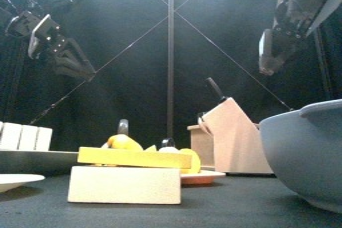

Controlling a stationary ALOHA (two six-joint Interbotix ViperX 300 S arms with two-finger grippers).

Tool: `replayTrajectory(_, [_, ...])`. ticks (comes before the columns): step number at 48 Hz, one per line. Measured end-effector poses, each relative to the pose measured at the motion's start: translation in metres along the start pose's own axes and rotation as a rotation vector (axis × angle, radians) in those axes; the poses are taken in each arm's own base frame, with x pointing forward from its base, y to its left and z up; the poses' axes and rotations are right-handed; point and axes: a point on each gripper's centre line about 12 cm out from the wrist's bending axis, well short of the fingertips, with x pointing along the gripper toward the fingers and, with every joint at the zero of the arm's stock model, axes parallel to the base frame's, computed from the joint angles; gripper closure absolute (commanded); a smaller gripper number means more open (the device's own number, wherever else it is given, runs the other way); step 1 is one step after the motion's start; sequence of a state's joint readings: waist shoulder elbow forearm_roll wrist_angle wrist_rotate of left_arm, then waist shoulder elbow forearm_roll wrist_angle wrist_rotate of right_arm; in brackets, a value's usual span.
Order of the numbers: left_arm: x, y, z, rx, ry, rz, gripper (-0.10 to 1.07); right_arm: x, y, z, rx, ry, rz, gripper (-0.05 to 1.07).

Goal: Grab green sushi half from bowl

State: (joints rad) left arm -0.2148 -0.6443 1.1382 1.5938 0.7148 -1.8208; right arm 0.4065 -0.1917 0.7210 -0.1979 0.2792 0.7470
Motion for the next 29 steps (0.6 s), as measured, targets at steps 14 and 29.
replayTrajectory(14, [0.0, 0.0, -0.001, -0.001, 0.003, 0.001, 0.21, 0.023, 0.004, -0.016, 0.113, 0.096, -0.011, -0.01])
replayTrajectory(29, [0.0, 0.0, -0.002, -0.003, 0.005, 0.001, 0.21, 0.045, 0.004, -0.022, 0.112, 0.187, -0.075, -0.01])
